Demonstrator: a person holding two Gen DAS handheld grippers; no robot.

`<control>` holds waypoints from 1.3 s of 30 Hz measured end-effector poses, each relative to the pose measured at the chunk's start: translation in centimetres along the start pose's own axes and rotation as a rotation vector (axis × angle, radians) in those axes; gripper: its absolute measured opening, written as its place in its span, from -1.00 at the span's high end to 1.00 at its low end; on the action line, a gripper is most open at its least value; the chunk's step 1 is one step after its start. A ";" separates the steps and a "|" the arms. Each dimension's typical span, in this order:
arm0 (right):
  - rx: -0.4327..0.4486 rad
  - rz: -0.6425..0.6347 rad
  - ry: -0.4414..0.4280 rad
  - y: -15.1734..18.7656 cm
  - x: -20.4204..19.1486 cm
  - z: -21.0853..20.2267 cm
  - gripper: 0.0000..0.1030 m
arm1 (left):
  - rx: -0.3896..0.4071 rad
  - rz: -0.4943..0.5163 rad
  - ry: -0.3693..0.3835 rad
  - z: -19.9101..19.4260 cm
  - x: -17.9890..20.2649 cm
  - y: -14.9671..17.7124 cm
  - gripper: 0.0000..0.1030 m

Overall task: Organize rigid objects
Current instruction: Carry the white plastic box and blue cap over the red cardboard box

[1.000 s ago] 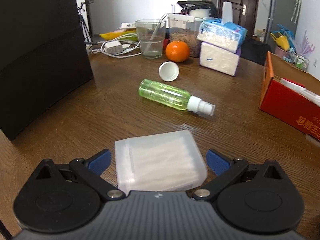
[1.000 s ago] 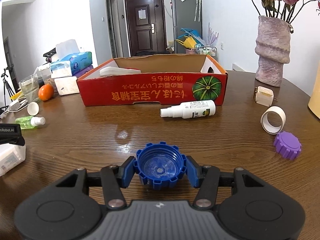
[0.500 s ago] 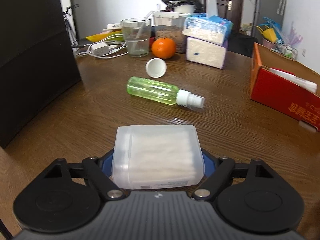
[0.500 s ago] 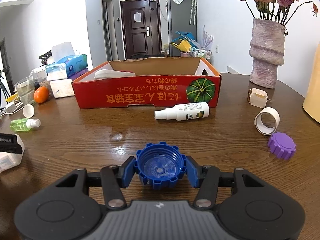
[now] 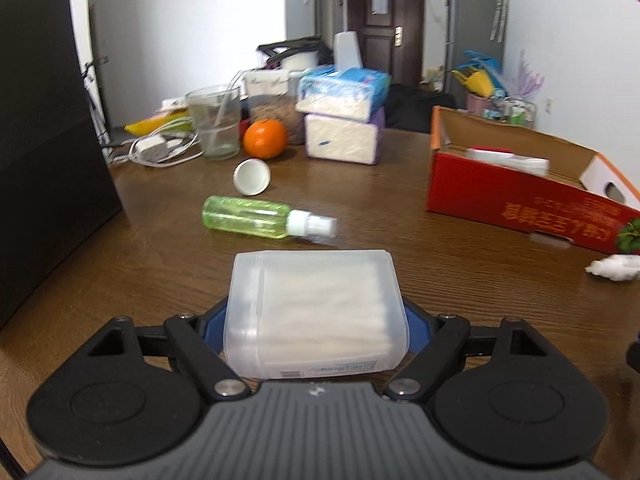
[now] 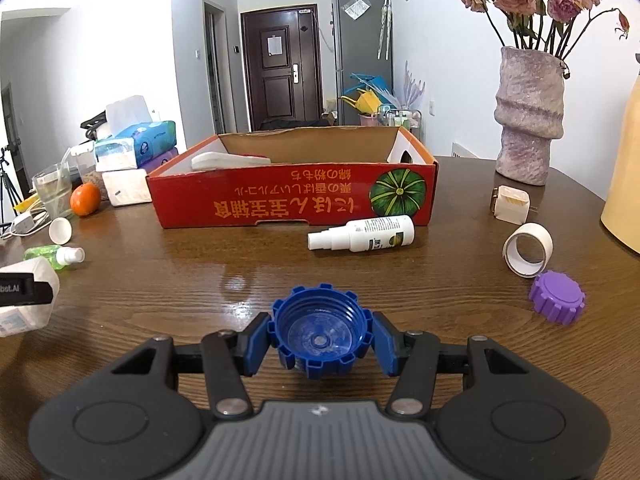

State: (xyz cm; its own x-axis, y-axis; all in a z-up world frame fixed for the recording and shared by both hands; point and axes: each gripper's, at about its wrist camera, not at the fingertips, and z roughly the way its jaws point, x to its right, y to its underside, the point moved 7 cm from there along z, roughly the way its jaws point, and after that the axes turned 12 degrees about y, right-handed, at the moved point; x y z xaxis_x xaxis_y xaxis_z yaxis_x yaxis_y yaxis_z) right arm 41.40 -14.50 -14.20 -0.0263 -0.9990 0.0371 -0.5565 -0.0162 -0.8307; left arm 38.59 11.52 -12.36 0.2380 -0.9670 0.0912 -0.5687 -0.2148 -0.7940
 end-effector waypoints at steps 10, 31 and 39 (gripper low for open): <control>0.021 0.010 -0.013 -0.1 0.3 -1.2 -0.02 | 0.056 0.065 0.089 -2.4 3.1 0.4 -0.63; 0.105 -0.004 -0.059 -3.1 0.9 -4.8 -0.03 | 0.132 0.178 0.193 -6.2 9.1 -2.1 -0.63; 0.142 -0.004 -0.058 -5.1 1.3 -4.7 -0.02 | 0.162 0.181 0.220 -5.7 10.8 -4.2 -0.63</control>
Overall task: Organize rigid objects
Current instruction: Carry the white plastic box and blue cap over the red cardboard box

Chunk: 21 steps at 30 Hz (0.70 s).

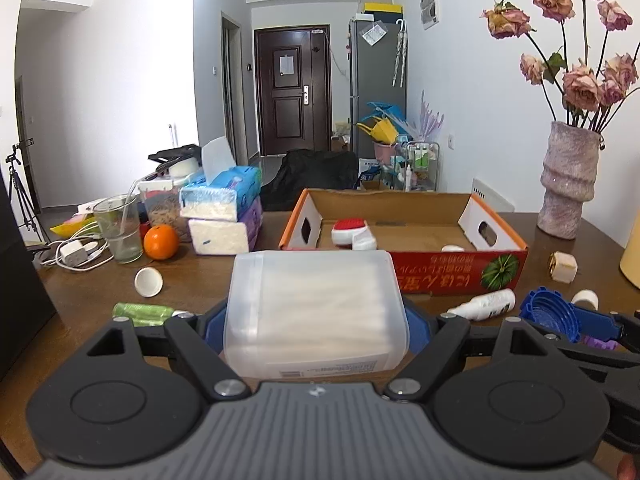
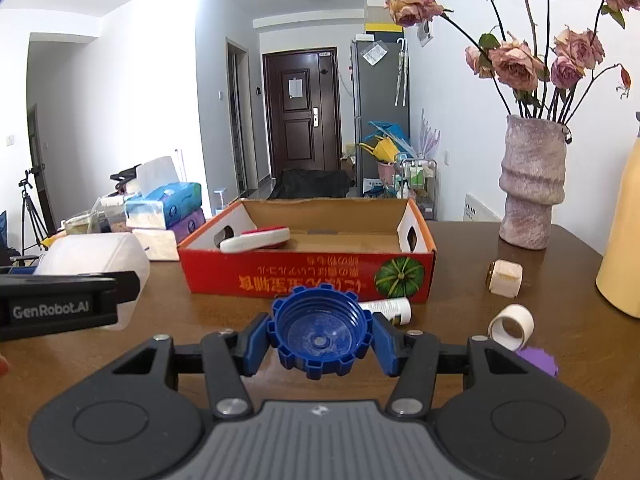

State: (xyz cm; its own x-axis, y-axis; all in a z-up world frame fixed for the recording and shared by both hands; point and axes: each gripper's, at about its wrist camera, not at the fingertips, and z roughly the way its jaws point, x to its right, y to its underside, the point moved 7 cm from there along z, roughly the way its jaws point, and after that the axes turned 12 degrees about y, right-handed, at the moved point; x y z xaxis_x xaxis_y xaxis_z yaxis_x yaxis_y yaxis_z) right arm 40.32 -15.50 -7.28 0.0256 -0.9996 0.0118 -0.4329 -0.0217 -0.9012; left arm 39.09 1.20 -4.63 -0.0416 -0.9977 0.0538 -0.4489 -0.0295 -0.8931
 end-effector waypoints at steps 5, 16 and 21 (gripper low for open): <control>0.019 0.001 0.006 -1.0 0.3 0.7 -0.03 | 0.009 0.000 0.006 1.1 0.3 -1.1 -0.63; 0.049 0.014 0.020 -3.4 0.8 3.2 -0.03 | 0.023 -0.008 0.023 4.1 0.9 -3.0 -0.63; 0.049 0.013 0.038 -4.1 1.2 4.8 -0.03 | 0.017 -0.014 0.030 5.8 1.3 -3.4 -0.63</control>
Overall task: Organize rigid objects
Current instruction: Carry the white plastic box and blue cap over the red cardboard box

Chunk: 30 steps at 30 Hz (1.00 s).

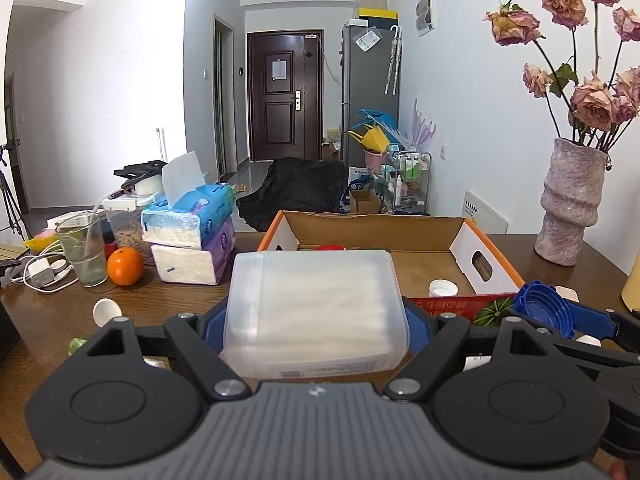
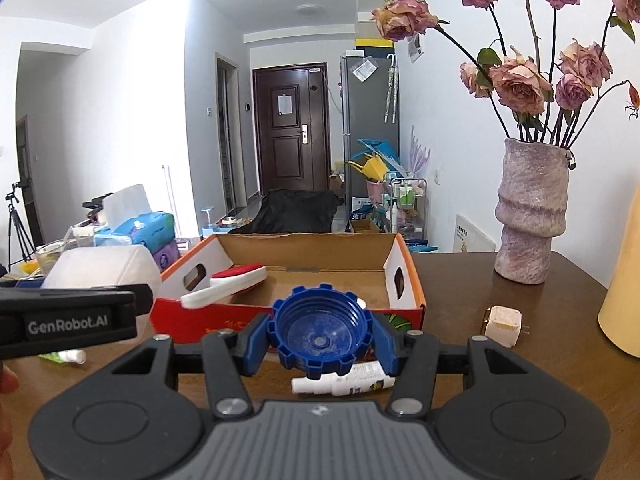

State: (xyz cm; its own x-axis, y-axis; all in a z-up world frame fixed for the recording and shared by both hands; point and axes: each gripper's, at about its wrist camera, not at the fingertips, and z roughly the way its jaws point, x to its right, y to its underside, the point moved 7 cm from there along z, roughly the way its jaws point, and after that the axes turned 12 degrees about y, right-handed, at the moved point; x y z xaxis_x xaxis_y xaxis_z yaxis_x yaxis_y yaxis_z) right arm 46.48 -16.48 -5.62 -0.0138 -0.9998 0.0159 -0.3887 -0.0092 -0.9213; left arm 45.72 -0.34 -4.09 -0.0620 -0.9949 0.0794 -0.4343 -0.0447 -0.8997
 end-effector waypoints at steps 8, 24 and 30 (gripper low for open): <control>-0.020 0.016 0.024 -0.8 1.2 2.9 -0.02 | -0.005 -0.004 0.007 2.8 0.3 -1.0 -0.63; -0.020 0.034 0.034 -3.2 1.1 7.9 -0.03 | 0.008 -0.004 0.020 7.4 0.5 -3.1 -0.63; -0.016 0.030 0.033 -3.9 0.3 9.5 -0.03 | 0.010 -0.004 0.019 9.4 0.1 -4.1 -0.63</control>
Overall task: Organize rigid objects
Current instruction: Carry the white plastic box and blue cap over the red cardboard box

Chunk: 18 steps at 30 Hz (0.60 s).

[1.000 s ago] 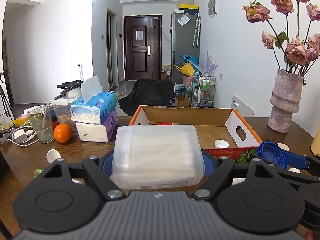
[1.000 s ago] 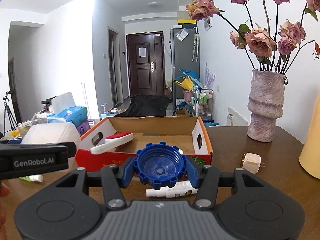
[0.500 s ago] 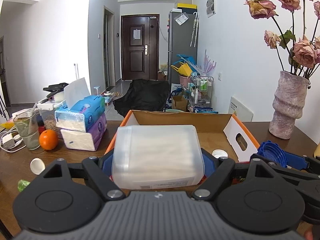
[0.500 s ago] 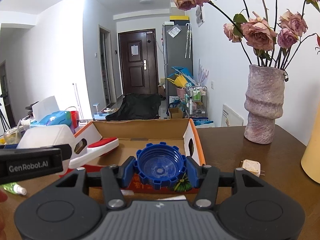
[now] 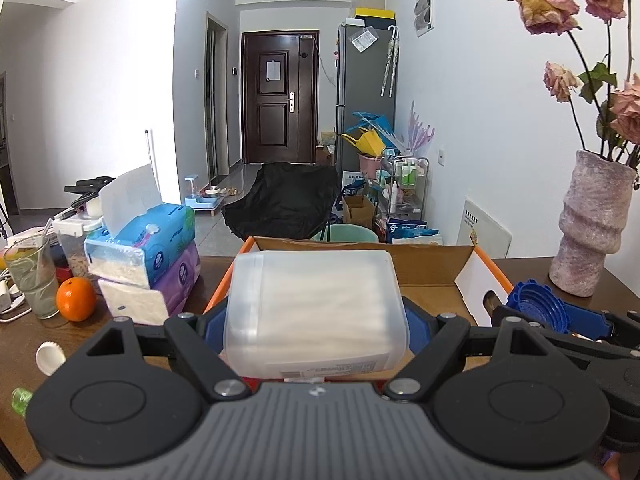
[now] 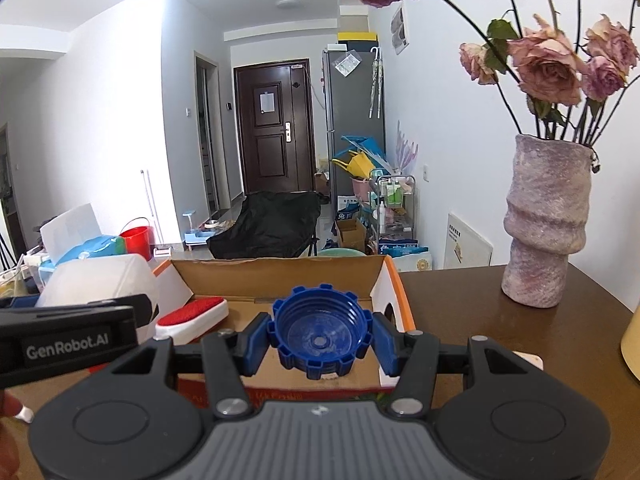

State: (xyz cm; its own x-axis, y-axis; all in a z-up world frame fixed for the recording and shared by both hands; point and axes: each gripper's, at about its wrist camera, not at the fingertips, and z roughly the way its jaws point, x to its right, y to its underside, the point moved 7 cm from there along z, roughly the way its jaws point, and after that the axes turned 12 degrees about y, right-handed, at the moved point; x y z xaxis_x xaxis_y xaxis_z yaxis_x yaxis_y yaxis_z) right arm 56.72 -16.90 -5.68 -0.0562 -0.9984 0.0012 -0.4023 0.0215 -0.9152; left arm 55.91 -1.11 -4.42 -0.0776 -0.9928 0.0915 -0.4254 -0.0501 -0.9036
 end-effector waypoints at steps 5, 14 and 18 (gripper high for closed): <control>-0.011 -0.004 -0.001 -0.3 -0.7 1.6 -0.03 | 0.000 -0.001 -0.011 1.6 -0.5 -0.7 -0.63; -0.025 -0.005 0.015 -0.7 -1.8 4.5 -0.03 | -0.005 0.007 -0.036 4.6 -1.4 -1.5 -0.63; -0.037 -0.006 0.024 -0.7 -2.1 5.7 -0.03 | -0.014 -0.006 -0.040 6.3 -2.1 -1.6 -0.63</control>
State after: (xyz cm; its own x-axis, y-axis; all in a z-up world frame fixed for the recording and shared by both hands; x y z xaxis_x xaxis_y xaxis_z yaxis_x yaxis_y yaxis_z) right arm 62.33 -15.10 -7.32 -0.0758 -0.9970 0.0166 -0.4362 0.0182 -0.8996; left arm 62.42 0.38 -5.85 -0.0390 -0.9961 0.0794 -0.4383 -0.0544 -0.8972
